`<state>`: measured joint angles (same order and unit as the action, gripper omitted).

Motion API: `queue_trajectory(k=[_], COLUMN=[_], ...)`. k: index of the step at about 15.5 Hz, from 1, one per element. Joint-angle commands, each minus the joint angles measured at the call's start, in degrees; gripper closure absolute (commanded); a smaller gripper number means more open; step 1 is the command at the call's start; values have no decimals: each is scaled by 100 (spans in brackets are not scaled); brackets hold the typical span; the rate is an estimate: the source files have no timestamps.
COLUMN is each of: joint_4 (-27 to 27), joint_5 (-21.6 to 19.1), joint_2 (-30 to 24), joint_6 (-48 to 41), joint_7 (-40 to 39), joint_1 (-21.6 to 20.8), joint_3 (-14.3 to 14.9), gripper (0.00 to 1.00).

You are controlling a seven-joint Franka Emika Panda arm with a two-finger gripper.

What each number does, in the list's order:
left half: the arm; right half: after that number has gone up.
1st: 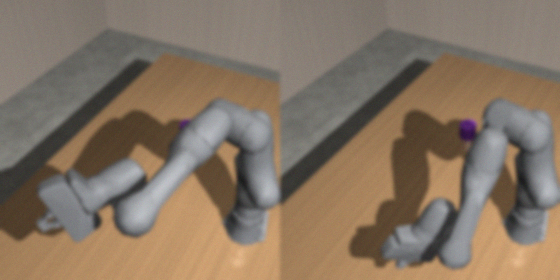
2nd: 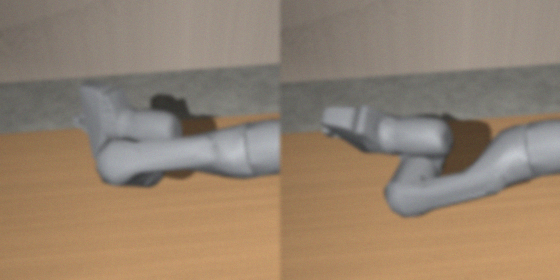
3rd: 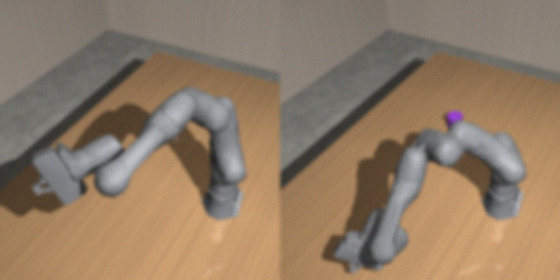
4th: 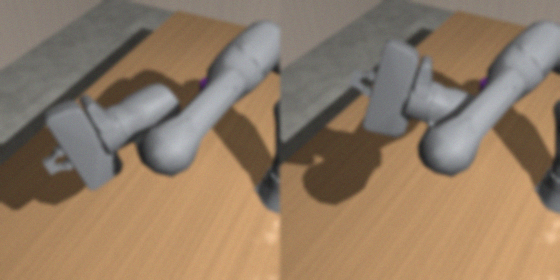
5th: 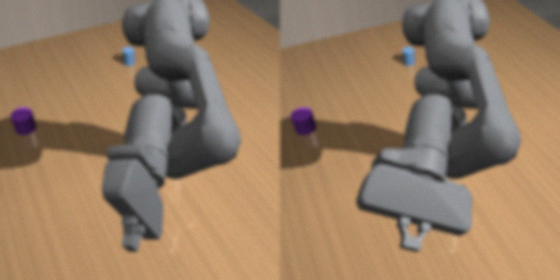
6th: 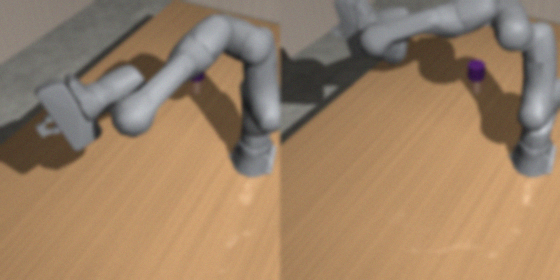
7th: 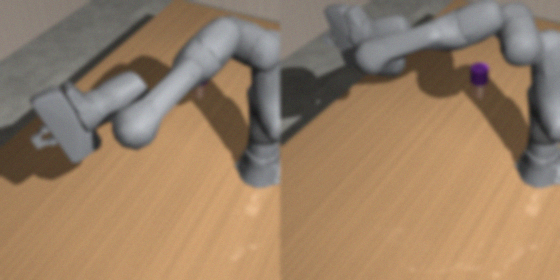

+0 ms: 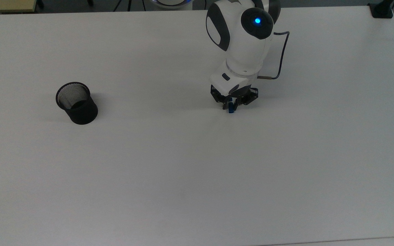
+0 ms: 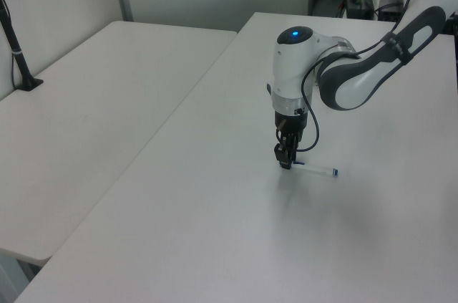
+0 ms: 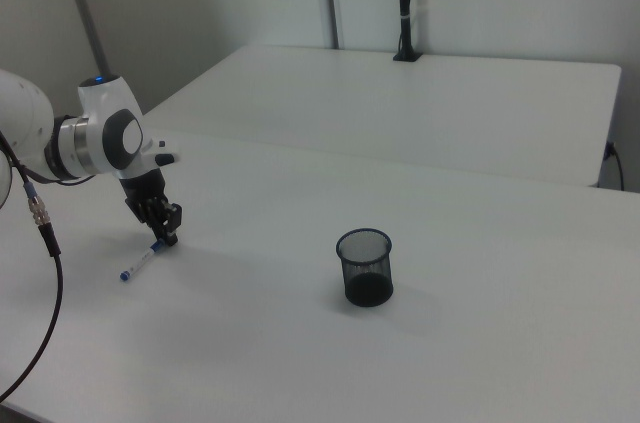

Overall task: Insert the marker
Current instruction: 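Close the gripper on the marker's middle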

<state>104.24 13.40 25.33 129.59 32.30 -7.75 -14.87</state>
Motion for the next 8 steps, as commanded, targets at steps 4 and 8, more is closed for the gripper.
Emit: queue_trajectory(k=[4,8], joint_4=[-9,-1], joint_5=[171,163], joint_2=[-185,-729], joint_6=[145,93], joint_7=[216,207], joint_1=[36,360], joint_3=[10,10], gripper=[100,100])
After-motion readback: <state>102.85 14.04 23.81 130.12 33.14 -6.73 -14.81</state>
